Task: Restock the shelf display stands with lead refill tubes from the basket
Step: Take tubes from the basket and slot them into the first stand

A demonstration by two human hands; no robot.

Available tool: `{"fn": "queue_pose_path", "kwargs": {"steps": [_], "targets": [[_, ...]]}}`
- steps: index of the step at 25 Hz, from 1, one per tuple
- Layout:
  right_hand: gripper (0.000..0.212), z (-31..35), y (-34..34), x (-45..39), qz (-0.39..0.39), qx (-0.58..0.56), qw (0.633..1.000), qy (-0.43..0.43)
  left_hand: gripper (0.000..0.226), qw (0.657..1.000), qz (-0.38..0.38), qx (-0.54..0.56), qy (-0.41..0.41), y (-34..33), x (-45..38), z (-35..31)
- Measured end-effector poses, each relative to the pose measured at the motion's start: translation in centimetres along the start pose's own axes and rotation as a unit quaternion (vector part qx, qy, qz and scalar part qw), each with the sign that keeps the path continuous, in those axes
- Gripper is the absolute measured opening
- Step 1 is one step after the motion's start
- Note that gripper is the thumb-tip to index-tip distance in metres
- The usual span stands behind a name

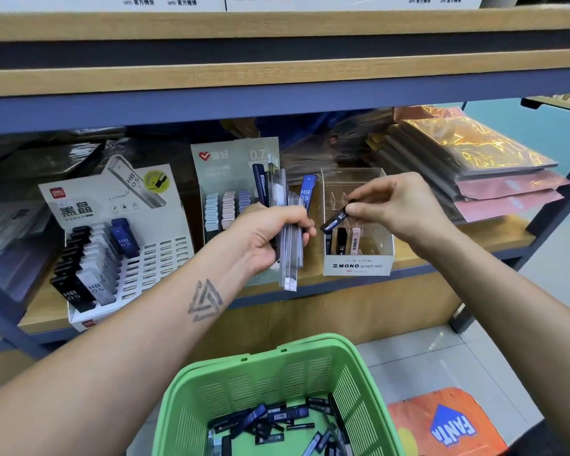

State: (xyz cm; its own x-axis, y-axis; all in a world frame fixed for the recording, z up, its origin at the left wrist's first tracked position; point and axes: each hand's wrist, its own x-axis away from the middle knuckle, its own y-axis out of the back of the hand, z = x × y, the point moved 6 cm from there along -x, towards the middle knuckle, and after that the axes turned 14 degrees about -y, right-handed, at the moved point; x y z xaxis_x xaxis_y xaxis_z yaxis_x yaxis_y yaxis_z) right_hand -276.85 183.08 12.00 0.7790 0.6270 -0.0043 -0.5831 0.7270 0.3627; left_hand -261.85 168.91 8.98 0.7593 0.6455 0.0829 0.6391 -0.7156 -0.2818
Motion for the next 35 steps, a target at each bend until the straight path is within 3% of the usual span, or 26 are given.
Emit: {"fn": "queue_pose_path", "kwargs": {"steps": [5, 14, 24, 26, 28, 30, 32, 35], "targets": [[0.025, -1.0, -1.2, 0.0, -0.083, 0.268, 0.957, 0.074, 0.012, 1.000, 0.007, 0.004, 0.006, 0.1, -0.1, 0.0], [0.016, -2.5, -3.0, 0.4, -0.091, 0.341, 0.929, 0.111, 0.015, 1.000, 0.015, -0.002, 0.015, 0.2, 0.0, 0.3], [0.024, -2.3, -3.2, 0.6, -0.118, 0.389, 0.900, 0.157, 0.021, 0.997, 0.067, 0.001, 0.040, -0.4, 0.4, 1.0], [0.024, -1.1, -2.2, 0.6, -0.133, 0.311, 0.932, 0.128, 0.022, 0.992, 0.116, -0.007, 0.052, -0.8, 0.7, 1.1], [0.022, -0.2, -1.6, 0.6, -0.084, 0.060, 0.994, 0.025, 0.023, 0.985, 0.158, -0.026, 0.060, -1.2, 1.1, 1.1], [0.018, 0.2, -2.4, 0.8, 0.032, -0.167, 0.983, -0.072, 0.023, 0.980, 0.183, -0.030, 0.072, -1.4, 1.4, 1.3], [0.024, 0.4, -3.6, 1.2, 0.118, -0.212, 0.964, -0.110, 0.024, 0.976, 0.201, -0.033, 0.079, -1.6, 1.7, 1.4], [0.014, 0.5, -4.4, 1.5, 0.131, -0.143, 0.976, -0.096, 0.037, 0.971, 0.220, -0.039, 0.081, -1.8, 1.9, 1.5]]}}
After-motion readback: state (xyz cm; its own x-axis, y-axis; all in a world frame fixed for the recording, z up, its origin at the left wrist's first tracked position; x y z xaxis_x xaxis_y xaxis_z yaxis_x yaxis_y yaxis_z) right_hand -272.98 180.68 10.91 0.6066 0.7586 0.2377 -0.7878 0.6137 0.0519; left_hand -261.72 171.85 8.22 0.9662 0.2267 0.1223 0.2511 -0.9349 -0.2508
